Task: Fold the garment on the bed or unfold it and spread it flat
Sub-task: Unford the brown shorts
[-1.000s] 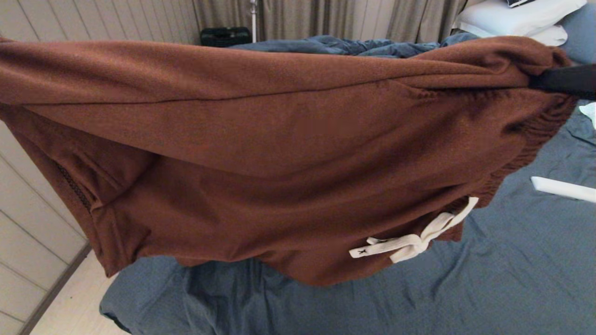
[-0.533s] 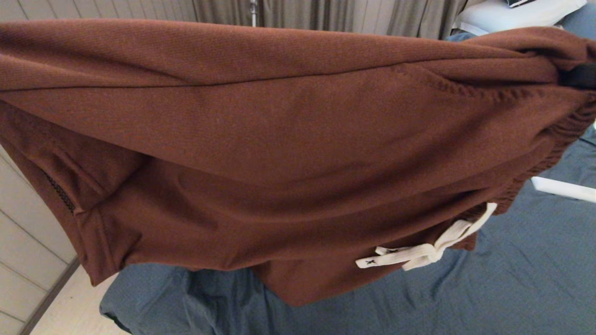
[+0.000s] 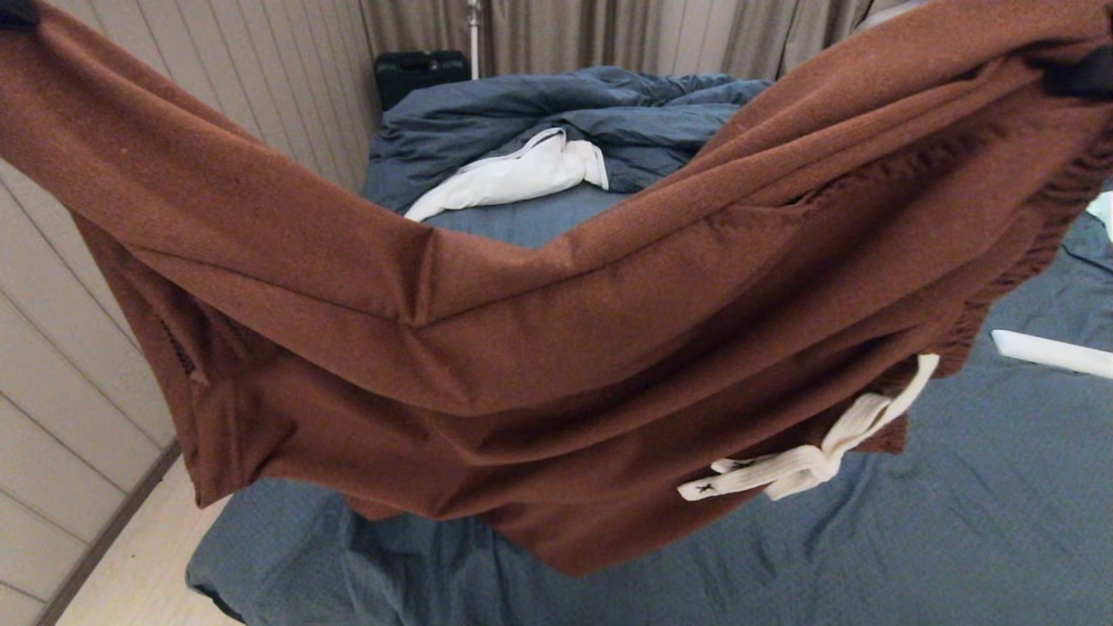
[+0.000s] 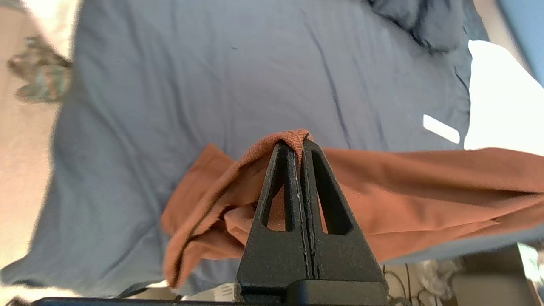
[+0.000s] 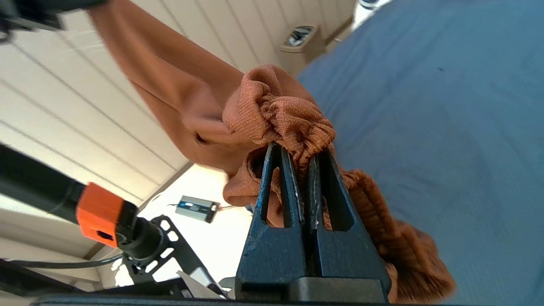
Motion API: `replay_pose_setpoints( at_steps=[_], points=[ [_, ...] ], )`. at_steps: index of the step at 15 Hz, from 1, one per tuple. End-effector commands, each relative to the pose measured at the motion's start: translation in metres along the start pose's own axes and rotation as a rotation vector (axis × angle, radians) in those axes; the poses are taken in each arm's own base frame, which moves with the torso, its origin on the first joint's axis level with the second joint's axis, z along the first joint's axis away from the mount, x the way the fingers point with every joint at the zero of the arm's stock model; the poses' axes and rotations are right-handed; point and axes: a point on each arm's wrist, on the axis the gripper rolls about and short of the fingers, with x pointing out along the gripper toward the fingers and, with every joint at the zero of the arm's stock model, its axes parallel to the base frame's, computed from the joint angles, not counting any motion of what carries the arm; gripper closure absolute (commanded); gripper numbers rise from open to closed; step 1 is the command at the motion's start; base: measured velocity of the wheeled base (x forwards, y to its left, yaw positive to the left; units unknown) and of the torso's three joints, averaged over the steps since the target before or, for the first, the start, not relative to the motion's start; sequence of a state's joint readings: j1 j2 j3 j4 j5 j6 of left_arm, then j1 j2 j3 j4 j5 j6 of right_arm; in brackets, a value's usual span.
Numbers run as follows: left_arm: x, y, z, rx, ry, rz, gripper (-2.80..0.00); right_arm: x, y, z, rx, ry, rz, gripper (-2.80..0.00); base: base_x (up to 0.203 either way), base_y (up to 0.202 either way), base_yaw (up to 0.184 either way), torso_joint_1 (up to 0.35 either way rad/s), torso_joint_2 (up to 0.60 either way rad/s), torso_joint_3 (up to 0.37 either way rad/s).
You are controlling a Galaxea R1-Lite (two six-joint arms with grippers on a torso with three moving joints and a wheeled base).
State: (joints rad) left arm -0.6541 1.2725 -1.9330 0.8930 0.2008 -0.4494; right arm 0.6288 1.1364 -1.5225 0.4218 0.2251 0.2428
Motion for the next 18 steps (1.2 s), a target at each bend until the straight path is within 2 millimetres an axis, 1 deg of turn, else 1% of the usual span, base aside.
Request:
replay_pose_setpoints(
  at_steps=[1,3,5,8,13,16,18],
  points=[
    [0.02,-0.012,-0.004,0.022,0.032,-0.006,0.0,0.015,0.0,0.005,0.006,0.026,0.017,0.0,0.0,0.0,0.0,0.0,0.0,0.0],
    [0.03,-0.025,-0.004,0.032,0.003,-0.018,0.0,0.021,0.004,0.011,0.014,0.056,0.044,0.0,0.0,0.0,0.0,0.0,0.0,0.0],
    [0.03,-0.031,-0.004,0.03,-0.013,-0.054,0.0,0.025,0.008,0.012,0.019,0.075,0.077,0.0,0.0,0.0,0.0,0.0,0.0,0.0],
    [0.016,-0.036,-0.001,0.016,-0.045,-0.145,0.0,0.02,0.017,0.012,0.017,0.076,0.14,0.0,0.0,0.0,0.0,0.0,0.0,0.0],
    [-0.006,-0.037,0.006,-0.011,-0.112,-0.245,0.0,0.016,0.022,0.014,-0.006,0.06,0.184,0.0,0.0,0.0,0.0,0.0,0.0,0.0],
    [-0.014,-0.041,0.006,-0.012,-0.107,-0.317,0.0,0.01,0.029,0.016,-0.044,0.048,0.241,0.0,0.0,0.0,0.0,0.0,0.0,0.0],
    [-0.022,-0.039,0.007,-0.017,-0.112,-0.347,0.0,0.002,0.031,0.018,-0.046,0.034,0.262,0.0,0.0,0.0,0.0,0.0,0.0,0.0]
  ],
)
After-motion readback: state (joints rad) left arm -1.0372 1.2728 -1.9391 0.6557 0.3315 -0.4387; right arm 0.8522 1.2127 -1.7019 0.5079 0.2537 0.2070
